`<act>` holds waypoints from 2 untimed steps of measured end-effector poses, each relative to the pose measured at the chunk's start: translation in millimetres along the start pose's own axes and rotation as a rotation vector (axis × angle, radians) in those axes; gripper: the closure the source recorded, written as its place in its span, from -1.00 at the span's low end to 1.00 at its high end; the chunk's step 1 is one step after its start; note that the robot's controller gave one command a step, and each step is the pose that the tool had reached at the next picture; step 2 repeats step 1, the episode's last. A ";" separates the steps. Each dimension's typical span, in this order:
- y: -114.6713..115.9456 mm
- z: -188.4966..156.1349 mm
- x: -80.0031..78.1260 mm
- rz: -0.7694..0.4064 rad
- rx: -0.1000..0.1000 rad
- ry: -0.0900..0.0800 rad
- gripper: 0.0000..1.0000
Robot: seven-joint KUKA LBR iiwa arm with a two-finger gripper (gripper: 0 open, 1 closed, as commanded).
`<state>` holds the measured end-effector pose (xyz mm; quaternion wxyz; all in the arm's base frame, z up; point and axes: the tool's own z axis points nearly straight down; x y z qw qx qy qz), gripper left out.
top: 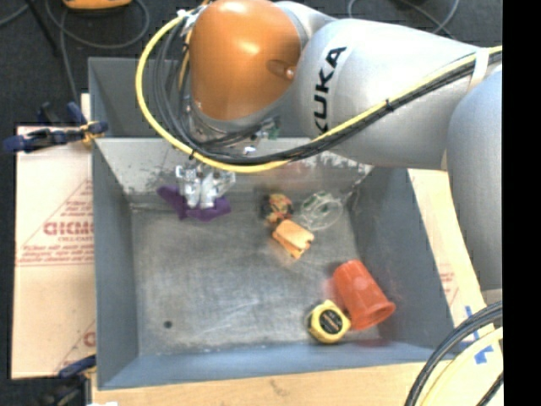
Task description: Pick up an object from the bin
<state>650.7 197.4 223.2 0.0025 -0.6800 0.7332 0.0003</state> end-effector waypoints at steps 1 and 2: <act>0.0 -5.2 -2.1 0.003 0.003 -0.002 1.00; 0.0 -5.2 -2.1 0.003 0.003 -0.002 1.00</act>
Offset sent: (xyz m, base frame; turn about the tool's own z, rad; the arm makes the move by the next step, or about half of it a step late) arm -0.0066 -0.0351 0.0496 -0.2732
